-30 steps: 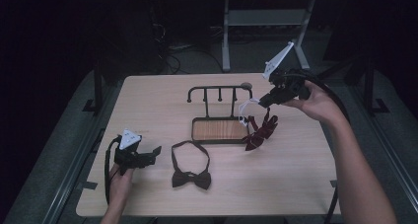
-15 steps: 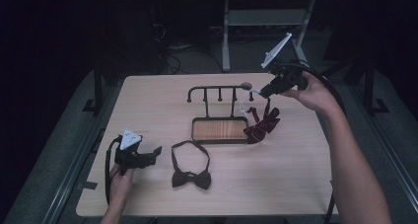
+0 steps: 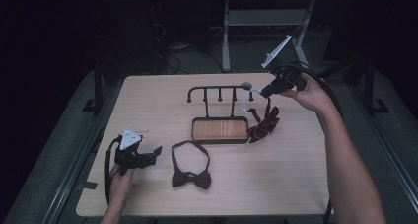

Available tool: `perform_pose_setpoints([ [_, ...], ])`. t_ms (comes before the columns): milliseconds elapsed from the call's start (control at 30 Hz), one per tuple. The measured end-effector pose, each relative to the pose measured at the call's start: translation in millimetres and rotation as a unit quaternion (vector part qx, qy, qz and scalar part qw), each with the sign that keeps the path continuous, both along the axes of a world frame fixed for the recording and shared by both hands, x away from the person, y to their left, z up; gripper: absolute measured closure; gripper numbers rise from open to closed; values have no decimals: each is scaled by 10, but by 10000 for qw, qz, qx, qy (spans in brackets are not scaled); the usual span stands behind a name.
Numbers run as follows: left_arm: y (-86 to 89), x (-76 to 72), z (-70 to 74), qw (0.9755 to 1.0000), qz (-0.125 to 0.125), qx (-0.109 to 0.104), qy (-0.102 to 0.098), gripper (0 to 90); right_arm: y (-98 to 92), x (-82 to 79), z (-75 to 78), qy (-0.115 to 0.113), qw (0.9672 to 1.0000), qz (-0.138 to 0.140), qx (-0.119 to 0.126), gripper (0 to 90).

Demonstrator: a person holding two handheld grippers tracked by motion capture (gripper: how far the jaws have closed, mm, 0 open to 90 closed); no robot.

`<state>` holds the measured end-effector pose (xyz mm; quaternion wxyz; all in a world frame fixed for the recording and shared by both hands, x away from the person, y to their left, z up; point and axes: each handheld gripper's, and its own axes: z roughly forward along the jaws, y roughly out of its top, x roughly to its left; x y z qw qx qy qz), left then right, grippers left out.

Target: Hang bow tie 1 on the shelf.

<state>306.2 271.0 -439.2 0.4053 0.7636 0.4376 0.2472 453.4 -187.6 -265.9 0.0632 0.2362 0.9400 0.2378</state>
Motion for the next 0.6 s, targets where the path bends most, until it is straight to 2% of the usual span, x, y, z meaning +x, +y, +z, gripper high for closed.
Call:
perform_pose_setpoints([
  [600, -7, -1, 3, 10000, -12, -19, 23, 140, -30, -6, -94, 14, 10000, 35, 75, 833],
])
